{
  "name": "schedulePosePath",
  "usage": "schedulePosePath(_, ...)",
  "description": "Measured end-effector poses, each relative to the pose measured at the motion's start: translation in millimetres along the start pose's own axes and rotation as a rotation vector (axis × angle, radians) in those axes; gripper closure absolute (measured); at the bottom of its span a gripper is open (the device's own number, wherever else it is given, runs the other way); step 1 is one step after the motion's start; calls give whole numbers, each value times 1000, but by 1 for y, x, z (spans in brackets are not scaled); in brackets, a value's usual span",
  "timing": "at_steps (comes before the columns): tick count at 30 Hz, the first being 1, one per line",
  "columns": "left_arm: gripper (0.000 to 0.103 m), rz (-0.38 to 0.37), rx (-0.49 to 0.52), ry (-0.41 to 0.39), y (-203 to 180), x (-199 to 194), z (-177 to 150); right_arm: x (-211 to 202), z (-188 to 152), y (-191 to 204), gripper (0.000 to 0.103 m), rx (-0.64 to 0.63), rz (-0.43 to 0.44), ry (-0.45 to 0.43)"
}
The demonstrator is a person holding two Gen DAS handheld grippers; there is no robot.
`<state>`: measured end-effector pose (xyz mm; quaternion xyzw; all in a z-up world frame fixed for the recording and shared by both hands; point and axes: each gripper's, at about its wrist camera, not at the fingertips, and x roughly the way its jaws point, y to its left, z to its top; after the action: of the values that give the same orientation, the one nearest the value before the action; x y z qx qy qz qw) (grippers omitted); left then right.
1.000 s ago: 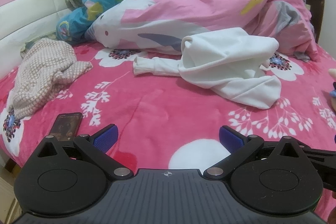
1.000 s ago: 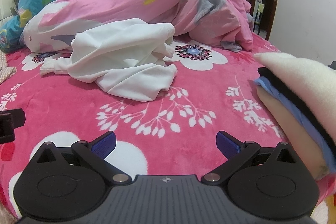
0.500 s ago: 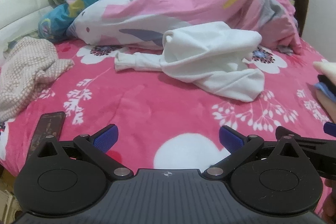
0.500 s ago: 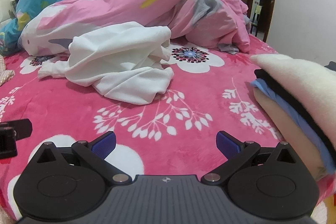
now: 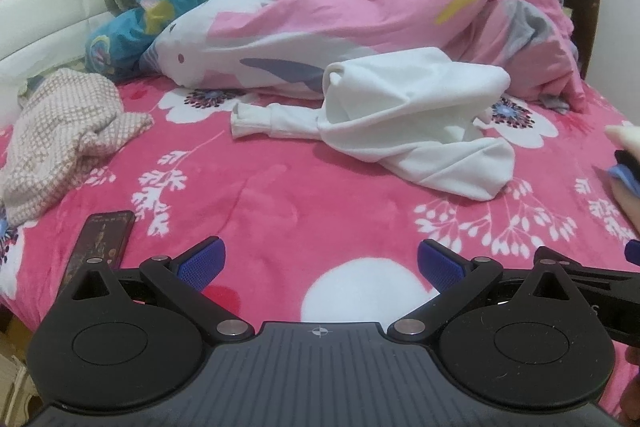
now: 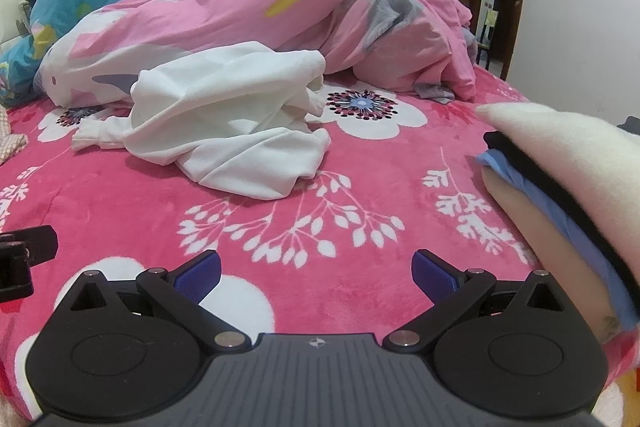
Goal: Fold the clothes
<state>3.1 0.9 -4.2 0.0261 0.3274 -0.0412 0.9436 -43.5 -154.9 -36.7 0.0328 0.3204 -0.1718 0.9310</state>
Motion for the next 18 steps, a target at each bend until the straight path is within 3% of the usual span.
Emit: schedulePosePath(18, 0, 15, 38, 6, -5, 3, -2, 0, 1, 0, 0, 4, -2, 2)
